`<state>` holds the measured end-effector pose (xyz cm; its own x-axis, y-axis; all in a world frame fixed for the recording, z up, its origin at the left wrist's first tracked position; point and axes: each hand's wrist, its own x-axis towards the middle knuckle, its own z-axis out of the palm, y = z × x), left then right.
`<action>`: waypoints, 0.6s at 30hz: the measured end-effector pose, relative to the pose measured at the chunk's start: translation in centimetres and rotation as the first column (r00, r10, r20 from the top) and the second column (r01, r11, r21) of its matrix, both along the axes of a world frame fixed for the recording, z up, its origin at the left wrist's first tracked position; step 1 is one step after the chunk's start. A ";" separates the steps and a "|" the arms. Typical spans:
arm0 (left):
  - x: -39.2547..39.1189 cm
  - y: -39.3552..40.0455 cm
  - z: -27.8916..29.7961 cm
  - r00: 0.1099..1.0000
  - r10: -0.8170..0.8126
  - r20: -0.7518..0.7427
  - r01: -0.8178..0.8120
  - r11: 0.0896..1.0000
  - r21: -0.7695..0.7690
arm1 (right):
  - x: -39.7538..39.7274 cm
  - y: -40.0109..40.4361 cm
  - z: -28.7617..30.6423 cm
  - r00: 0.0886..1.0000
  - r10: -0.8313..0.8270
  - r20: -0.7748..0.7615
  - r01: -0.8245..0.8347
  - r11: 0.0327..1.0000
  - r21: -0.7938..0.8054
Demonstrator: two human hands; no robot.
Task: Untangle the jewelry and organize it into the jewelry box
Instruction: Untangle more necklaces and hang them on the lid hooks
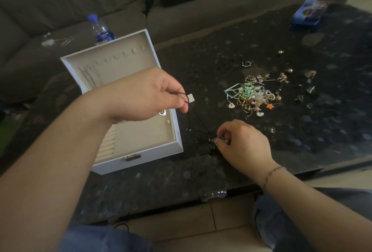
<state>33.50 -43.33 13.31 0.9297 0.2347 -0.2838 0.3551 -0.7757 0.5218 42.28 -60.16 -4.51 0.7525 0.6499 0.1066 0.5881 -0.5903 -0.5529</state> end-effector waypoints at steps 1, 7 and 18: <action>-0.2 0.2 0.1 1.000 -0.009 -0.001 0.009 1.000 0.011 | 0.2 0.2 0.0 1.000 -0.002 -0.005 0.002 1.000 0.002; -1.3 0.9 0.5 0.999 -0.005 0.052 0.005 1.000 -0.003 | 0.4 1.4 -0.4 0.995 0.087 0.039 -0.080 0.984 -0.158; -5.8 3.2 -0.6 0.982 0.092 0.167 -0.080 0.994 -0.073 | 1.8 1.7 0.7 0.988 0.150 0.035 -0.141 0.972 -0.187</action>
